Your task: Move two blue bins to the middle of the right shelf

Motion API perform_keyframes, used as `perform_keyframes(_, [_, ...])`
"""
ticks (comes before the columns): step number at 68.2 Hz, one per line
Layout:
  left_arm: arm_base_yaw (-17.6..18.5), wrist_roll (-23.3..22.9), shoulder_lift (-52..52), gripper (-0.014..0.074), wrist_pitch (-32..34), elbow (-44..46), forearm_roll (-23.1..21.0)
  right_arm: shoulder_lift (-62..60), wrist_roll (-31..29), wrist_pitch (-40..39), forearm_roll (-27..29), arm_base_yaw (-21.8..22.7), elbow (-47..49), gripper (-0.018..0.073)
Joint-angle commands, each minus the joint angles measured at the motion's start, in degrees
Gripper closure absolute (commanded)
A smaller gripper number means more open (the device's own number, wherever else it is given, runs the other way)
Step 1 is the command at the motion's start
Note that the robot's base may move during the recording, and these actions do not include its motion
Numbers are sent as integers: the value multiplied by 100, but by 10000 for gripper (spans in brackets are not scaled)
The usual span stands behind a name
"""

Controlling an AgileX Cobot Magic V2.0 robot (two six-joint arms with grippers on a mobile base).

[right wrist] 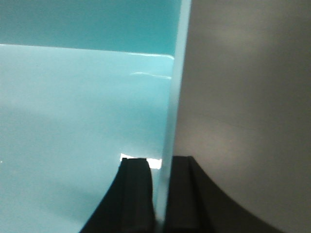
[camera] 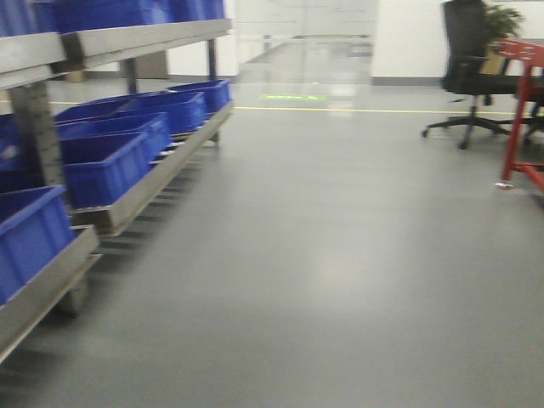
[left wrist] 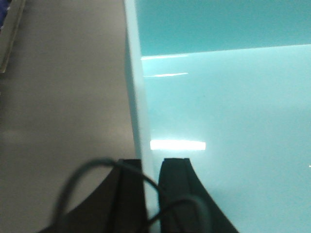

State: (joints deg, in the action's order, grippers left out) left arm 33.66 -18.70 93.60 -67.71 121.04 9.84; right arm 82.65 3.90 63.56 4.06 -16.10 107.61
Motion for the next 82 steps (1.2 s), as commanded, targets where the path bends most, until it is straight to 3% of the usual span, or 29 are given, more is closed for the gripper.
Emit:
perform_keyframes(1, [41,51,-114,707,289,92,-155,-46,-65,-248,-87,4,47,711])
perform_keyframes(82, [41,51,-114,707,289,92,-155,-46,-65,-246,-77,4,47,711])
